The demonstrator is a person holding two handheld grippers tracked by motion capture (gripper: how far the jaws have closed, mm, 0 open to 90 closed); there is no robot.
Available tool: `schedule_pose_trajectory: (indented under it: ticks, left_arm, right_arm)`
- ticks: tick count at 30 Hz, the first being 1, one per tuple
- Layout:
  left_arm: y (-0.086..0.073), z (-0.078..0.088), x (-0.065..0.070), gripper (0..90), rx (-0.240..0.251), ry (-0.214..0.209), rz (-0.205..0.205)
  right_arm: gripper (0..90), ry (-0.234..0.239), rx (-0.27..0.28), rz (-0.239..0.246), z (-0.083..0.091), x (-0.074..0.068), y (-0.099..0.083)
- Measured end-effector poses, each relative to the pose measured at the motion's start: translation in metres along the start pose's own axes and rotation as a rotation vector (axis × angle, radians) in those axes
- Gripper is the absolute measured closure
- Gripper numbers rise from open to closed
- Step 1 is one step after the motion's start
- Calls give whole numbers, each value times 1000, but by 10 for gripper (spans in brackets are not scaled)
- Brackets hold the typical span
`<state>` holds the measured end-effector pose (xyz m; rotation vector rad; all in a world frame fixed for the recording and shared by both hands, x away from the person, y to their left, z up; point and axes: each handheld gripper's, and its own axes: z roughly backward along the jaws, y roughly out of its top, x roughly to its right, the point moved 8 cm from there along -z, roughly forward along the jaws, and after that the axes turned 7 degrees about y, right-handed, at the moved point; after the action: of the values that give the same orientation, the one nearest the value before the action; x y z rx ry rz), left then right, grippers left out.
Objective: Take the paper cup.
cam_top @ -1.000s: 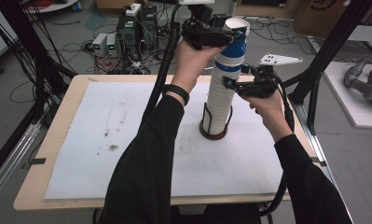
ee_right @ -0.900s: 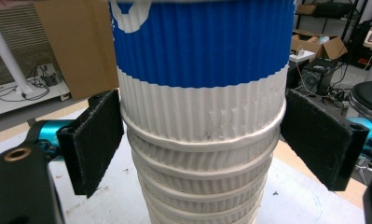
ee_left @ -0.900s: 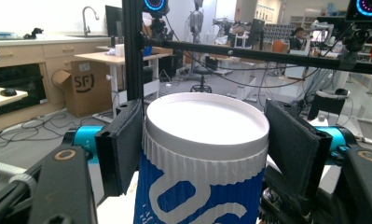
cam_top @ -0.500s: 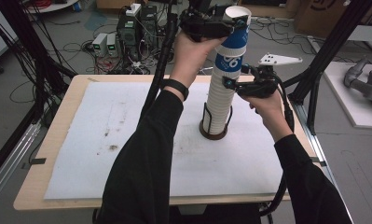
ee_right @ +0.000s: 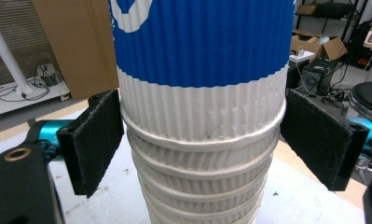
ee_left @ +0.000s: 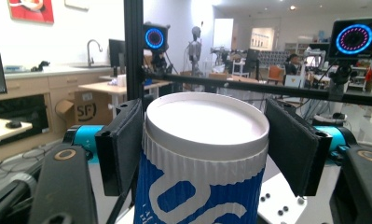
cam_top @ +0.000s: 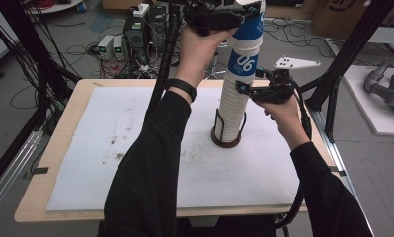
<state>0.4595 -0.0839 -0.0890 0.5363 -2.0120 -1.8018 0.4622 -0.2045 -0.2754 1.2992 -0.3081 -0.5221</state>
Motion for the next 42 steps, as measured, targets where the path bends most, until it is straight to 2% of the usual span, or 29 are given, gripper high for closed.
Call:
schedule_pose_trajectory:
  ticks: [6,13,20,23,26,35,37,42]
  left_arm:
    - [14,16,2,306,27,4,-15]
    - [22,36,2,305,21,12,-31]
    - [21,58,3,305,1,16,-57]
    - [17,68,1,305,-12,23,-52]
    - [11,78,-2,305,-33,37,-76]
    - [-14,105,-8,305,-45,46,-52]
    - [-20,110,-7,305,-47,41,-48]
    - [-37,120,2,305,-65,33,-72]
  right_arm:
    - [142,-3,-3,1,0,0,0]
    - [142,-4,-4,0,1,0,0]
    - [142,-3,-5,-2,1,-1,0]
    - [142,-3,-5,-4,1,-1,0]
    - [142,-4,-5,-2,1,-1,0]
    - [142,-5,-6,-2,1,-1,0]
    - [142,-5,-4,-3,1,-1,0]
    - [142,-4,-6,2,1,-1,-1]
